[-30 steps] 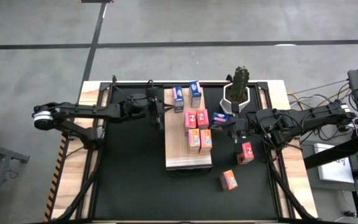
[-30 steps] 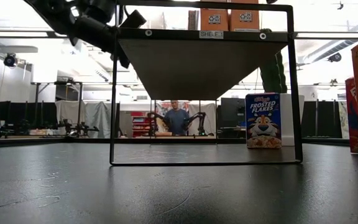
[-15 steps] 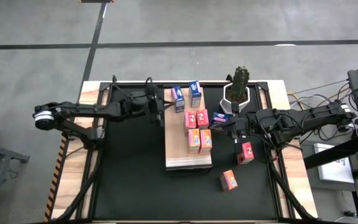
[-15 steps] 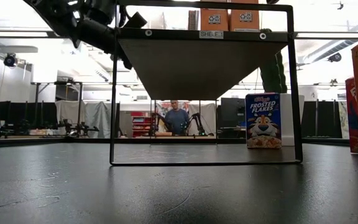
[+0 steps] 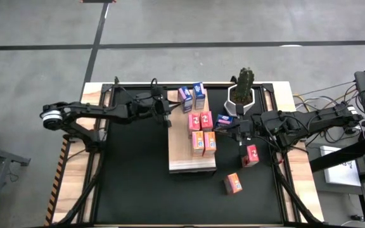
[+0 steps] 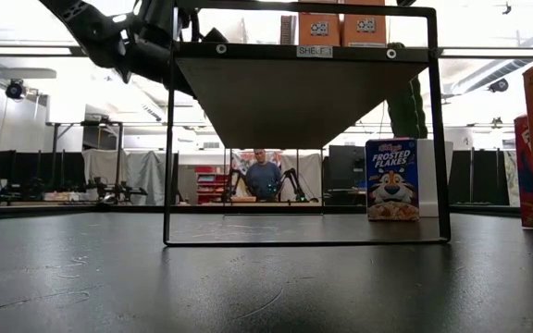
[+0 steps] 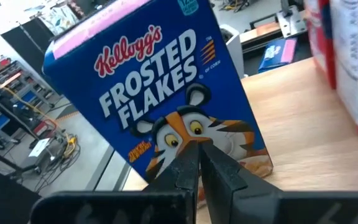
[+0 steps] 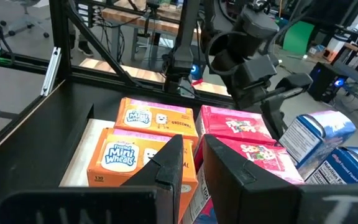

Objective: Stack cereal on shelf
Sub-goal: Put the bottom blue cereal box aligned with the other blue cereal box on the shelf

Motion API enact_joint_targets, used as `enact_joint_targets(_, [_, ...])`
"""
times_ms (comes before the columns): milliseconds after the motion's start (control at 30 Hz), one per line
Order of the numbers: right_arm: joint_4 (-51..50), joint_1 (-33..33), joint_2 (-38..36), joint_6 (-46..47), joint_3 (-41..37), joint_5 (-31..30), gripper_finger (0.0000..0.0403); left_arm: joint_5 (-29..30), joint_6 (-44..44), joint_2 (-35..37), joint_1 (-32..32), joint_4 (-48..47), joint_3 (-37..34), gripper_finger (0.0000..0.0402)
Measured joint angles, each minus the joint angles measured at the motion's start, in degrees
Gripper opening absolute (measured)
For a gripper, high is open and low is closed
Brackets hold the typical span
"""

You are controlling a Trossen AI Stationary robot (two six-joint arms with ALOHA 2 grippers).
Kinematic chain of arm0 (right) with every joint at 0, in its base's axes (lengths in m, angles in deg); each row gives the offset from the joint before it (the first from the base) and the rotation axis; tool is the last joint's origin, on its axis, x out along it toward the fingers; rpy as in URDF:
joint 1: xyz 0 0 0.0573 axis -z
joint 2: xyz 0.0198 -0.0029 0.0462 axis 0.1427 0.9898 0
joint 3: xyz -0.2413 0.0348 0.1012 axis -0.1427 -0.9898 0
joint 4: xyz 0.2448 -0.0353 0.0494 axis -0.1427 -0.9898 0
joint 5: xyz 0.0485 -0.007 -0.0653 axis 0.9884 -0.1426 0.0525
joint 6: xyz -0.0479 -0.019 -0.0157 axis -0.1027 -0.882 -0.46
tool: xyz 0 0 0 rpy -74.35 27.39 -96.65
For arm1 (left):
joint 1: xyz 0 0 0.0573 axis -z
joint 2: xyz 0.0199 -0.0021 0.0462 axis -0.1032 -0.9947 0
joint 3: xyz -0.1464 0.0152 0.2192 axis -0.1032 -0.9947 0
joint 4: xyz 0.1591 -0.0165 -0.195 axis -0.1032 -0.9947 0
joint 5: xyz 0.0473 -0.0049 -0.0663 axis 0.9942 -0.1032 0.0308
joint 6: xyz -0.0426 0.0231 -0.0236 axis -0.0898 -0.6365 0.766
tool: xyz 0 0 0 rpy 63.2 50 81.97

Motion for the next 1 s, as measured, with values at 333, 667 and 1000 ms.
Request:
enact_joint_targets(333, [0.0, 0.0, 0.0, 0.1, 0.0, 0.0, 0.0052, 0.8, -0.4, -1.6, -1.3, 0.3, 1.1, 0.0000])
enact_joint_targets(667, [0.0, 0.0, 0.0, 0.1, 0.0, 0.0, 0.0052, -1.2, 2.6, -1.6, -1.4, -0.5, 1.3, 0.0000])
enact_joint_targets(1000, [0.0, 0.0, 0.0, 0.7, 0.0, 0.0, 0.0052, -1.8, 1.8, -1.6, -1.9, -0.1, 1.3, 0.0000])
